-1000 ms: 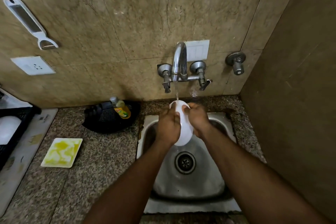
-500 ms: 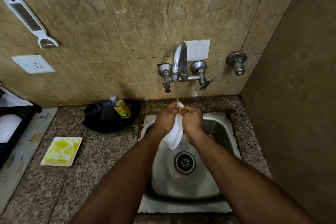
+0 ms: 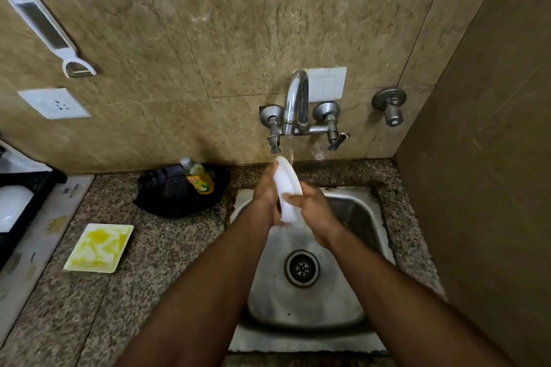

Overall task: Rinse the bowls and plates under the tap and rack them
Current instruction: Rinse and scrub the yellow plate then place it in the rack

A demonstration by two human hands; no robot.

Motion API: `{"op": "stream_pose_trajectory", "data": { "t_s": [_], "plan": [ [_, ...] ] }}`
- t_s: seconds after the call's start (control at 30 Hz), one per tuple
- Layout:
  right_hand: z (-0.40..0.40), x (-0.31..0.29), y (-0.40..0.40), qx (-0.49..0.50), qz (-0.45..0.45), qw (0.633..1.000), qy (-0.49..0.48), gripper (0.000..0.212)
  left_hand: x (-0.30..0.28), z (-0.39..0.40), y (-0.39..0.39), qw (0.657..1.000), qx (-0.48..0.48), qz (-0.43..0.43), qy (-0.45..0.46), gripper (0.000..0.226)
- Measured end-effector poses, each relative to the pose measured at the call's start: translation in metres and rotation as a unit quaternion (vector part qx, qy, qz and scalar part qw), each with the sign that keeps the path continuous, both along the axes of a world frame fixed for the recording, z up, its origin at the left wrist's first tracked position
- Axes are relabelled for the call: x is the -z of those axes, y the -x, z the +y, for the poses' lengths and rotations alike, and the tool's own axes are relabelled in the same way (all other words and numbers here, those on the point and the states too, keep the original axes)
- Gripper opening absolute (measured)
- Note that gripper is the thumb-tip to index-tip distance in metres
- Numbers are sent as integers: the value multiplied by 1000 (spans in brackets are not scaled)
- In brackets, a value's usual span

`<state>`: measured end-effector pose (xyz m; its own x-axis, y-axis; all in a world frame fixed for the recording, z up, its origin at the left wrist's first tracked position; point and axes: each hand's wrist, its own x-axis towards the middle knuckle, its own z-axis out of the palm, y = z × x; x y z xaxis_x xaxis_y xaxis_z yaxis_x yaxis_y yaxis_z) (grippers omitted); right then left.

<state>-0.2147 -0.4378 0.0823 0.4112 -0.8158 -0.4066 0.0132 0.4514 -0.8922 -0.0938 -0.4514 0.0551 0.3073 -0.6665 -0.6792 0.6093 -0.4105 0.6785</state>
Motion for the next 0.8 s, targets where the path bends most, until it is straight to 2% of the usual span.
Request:
{"op": "stream_pose_trajectory", "data": {
  "t_s": [0.07,0.13,0.17,0.23,0.27,0.33,0.4,0.43,0.47,0.53,0.57,0.63,0.67,0.7,0.8],
  "plan": [
    [5,11,5,2,48,998,39,26,-8,-6,0,999,25,-39,-18,63],
    [1,16,7,34,59,997,30,29,-5,-7,5,982,87,-157,-54,75],
    [-2,12,7,44,62,997,18,28,-3,-3,11,956,118,-265,-47,76],
    [-11,7,7,55,82,995,16,30,6,7,21,883,141,-446,42,73],
    [-15,5,7,69,86,994,20,32,11,12,23,849,155,-496,95,72],
    [-24,-1,8,117,78,990,10,35,23,19,25,784,193,-542,234,58],
    [-33,-4,7,136,55,989,-21,35,32,24,26,712,218,-597,299,51],
    [-35,-7,6,129,49,990,-34,35,32,24,22,702,221,-606,301,50],
    [-35,-8,3,120,54,991,-39,36,30,22,17,708,221,-596,306,49],
    [-32,-11,-2,107,76,991,-23,40,21,21,13,756,203,-549,291,45],
    [-29,-12,-4,100,82,991,-16,41,14,20,11,796,194,-511,260,42],
    [-25,-13,-8,88,79,993,-15,39,2,15,5,886,179,-380,197,38],
    [-24,-14,-9,84,77,993,-15,37,0,13,1,912,175,-329,170,37],
    [-24,-16,-9,80,79,994,-15,36,3,11,-3,930,170,-296,139,40],
    [-29,-17,-10,73,80,994,-17,35,8,15,-6,954,170,-226,100,53]
  ]
}}
